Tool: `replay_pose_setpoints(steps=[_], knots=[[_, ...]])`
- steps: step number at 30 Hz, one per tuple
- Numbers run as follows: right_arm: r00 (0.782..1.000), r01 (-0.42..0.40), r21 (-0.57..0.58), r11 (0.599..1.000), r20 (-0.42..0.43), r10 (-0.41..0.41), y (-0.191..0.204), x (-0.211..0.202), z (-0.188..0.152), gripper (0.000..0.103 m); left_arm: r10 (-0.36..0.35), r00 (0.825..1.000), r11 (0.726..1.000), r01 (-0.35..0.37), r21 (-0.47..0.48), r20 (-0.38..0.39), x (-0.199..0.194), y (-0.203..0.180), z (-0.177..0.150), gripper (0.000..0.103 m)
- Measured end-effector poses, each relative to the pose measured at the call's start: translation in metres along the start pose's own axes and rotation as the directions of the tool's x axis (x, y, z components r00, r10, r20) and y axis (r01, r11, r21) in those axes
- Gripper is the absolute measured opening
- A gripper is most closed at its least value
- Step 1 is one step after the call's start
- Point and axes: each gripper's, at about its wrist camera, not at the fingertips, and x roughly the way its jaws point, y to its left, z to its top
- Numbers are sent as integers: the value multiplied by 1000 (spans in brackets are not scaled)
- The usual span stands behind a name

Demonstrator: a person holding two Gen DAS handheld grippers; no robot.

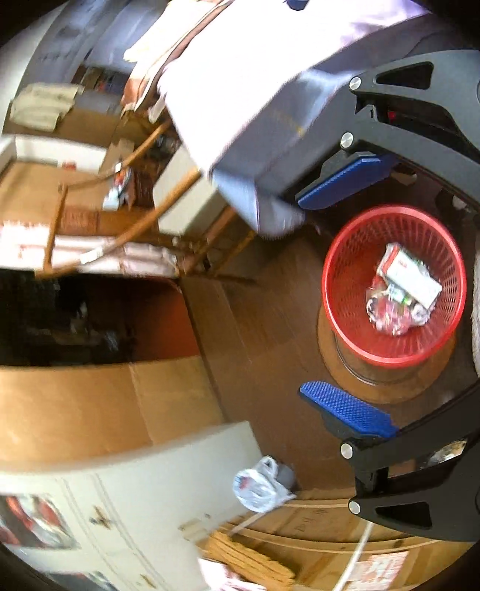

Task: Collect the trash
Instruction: 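Return both tools from the wastebasket to the table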

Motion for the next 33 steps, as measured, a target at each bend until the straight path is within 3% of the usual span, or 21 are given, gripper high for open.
replay_pose_setpoints(steps=[3, 8, 13, 16, 22, 33], knots=[[995, 55, 29, 998, 83, -57, -21, -34, -5, 77, -44, 999, 997, 41, 71, 30, -20, -35, -1, 91], [962, 154, 116, 981, 208, -175, -74, -97, -18, 81, -129, 989, 970, 112, 218, 67, -49, -103, -4, 94], [913, 228, 245, 942, 282, -295, -133, -148, -32, 85, -214, 974, 910, 168, 380, 81, -64, -179, -9, 95], [885, 264, 325, 908, 294, -362, -173, -173, -43, 85, -253, 965, 866, 192, 462, 73, -67, -221, -13, 95], [856, 286, 439, 852, 283, -433, -231, -197, -66, 85, -328, 944, 788, 250, 562, 39, -65, -292, -18, 95], [811, 334, 530, 780, 259, -524, -290, -218, -85, 89, -399, 915, 710, 353, 609, -65, -46, -368, -15, 95]])
